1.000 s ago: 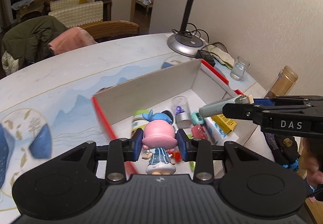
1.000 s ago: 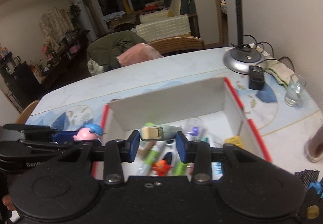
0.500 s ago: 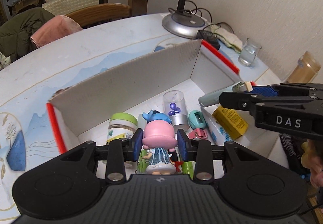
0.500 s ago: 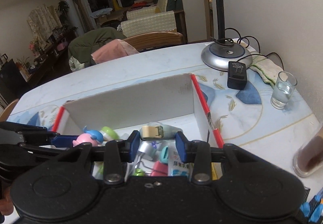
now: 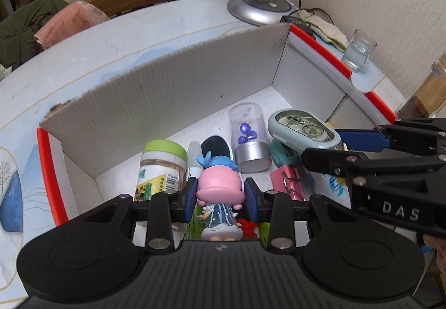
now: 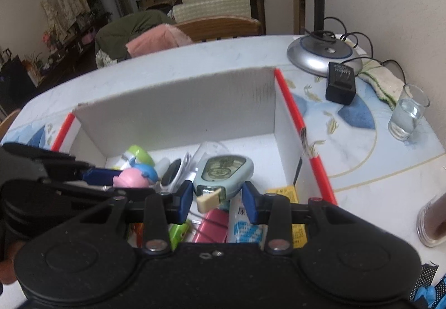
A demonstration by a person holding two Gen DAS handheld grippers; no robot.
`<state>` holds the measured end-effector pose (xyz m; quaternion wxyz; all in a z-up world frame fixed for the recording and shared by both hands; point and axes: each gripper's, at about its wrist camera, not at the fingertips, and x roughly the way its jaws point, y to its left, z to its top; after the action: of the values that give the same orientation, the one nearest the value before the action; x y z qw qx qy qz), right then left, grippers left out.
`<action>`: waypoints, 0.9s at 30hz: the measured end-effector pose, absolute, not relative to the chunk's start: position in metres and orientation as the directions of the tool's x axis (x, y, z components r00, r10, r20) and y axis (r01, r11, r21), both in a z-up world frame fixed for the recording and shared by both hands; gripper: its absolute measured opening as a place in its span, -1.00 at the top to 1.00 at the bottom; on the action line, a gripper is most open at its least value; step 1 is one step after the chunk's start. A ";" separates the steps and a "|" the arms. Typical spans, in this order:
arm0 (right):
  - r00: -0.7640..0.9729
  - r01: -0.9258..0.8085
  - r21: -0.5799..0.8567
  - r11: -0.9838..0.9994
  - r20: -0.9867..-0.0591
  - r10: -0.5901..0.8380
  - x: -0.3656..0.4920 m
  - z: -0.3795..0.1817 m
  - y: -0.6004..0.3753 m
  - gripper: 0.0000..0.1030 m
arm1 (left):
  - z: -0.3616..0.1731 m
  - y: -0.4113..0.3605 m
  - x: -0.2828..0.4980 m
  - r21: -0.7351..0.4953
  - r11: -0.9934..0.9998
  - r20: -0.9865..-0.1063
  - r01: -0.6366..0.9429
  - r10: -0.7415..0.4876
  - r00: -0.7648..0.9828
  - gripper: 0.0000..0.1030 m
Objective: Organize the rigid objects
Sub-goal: 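Open the right tool to drop the tape dispenser while the left tool releases the figurine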
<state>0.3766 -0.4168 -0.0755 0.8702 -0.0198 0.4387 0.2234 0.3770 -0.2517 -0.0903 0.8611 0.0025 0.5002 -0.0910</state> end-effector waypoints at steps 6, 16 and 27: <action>0.492 -0.411 0.132 0.902 -0.800 0.342 0.375 -0.084 -0.414 0.28 | -0.100 -0.254 0.378 -0.084 0.983 -0.884 0.165 -0.149 0.443 0.31; 0.455 -0.397 0.129 0.909 -0.832 0.317 0.374 -0.090 -0.412 0.26 | -0.103 -0.250 0.380 -0.116 0.977 -0.903 0.177 -0.178 0.391 0.31; 0.494 -0.374 0.151 0.915 -0.802 0.335 0.360 -0.072 -0.416 0.12 | -0.081 -0.236 0.360 -0.150 0.973 -0.854 0.173 -0.216 0.474 0.06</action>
<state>0.3596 -0.4161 -0.0720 0.8640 -0.0214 0.4592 0.2051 0.3596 -0.2362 -0.0811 0.8582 -0.0216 0.5001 -0.1134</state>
